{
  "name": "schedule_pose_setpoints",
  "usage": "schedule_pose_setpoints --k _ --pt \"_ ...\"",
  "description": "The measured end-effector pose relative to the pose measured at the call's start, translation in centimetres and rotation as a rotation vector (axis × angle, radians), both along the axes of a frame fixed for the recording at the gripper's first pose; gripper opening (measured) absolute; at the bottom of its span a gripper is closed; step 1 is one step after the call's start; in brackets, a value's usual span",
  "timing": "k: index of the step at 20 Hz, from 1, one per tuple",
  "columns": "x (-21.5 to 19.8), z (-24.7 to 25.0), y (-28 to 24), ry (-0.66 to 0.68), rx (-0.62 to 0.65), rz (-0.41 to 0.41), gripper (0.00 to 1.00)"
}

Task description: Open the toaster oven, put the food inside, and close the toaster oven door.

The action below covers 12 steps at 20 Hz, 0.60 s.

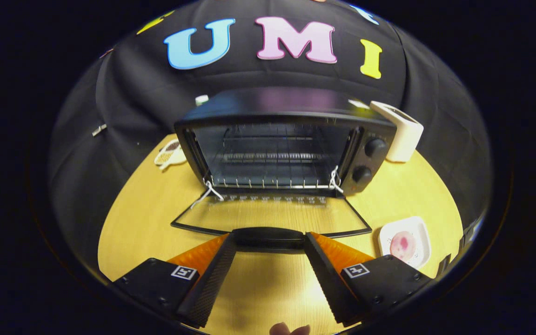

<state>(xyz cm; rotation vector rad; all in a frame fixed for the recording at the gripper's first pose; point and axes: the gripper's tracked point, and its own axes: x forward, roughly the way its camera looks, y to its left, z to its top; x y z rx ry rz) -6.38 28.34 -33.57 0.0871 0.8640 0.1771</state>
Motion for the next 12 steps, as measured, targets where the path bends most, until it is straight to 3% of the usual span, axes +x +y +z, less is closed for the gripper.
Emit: schedule_pose_setpoints --k 5,12 --pt "-3.9 -3.3 -2.1 0.095 0.002 0.032 0.98" --pt "-4.8 -0.7 -6.3 0.115 0.100 0.105 0.98"
